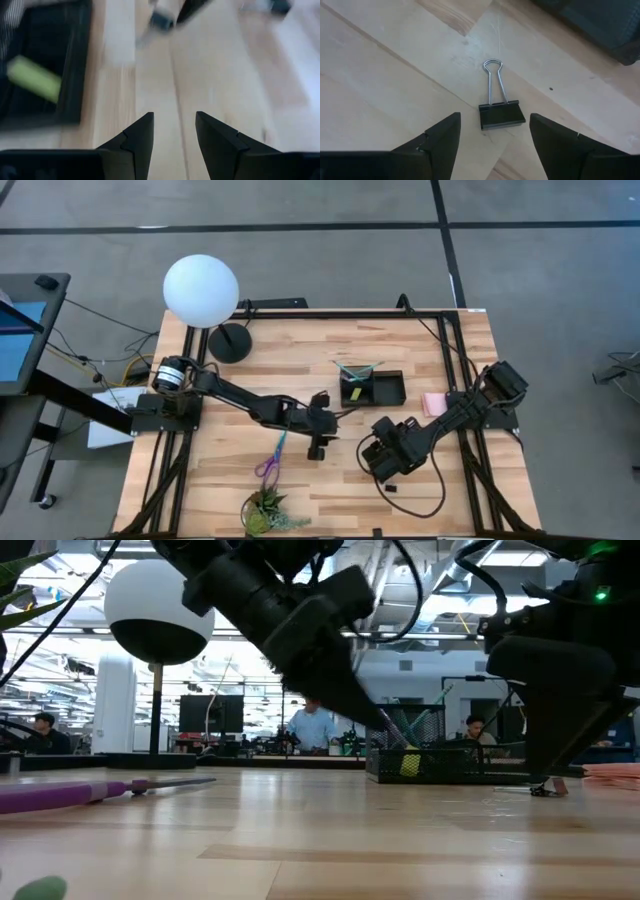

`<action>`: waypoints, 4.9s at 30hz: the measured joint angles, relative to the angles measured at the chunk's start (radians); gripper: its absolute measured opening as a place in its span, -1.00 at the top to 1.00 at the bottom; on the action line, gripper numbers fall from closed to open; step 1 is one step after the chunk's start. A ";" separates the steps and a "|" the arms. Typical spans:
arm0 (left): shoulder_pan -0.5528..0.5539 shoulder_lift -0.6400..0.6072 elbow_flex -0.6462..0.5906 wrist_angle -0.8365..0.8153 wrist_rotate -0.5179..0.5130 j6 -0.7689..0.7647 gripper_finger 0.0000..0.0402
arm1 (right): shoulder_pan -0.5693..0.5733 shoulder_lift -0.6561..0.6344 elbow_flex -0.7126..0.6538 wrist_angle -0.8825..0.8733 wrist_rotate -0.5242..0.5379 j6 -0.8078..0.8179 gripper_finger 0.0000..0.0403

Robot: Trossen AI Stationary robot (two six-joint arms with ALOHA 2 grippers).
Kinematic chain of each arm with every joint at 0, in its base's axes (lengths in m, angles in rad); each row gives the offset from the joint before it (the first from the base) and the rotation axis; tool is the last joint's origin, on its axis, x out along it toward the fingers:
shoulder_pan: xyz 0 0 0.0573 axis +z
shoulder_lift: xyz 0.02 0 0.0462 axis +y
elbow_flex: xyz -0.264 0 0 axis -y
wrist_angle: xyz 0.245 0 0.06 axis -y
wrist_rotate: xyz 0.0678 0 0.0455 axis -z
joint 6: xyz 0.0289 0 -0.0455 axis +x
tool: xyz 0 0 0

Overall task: Pick and place office supplies into organizer
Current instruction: Put the violet scissors into the black desk organizer

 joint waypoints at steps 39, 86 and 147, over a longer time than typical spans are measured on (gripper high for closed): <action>-0.394 -0.152 0.043 -1.054 0.000 -0.520 0.29 | 0.037 -0.001 0.110 -0.128 0.364 -0.105 -0.16; -0.266 -0.157 0.001 -0.991 0.092 -0.409 0.89 | 0.037 -0.001 0.110 -0.124 0.337 -0.112 -0.16; -0.299 -0.151 -0.125 -0.771 0.001 -0.436 0.48 | 0.032 -0.001 0.110 -0.139 0.312 -0.113 -0.16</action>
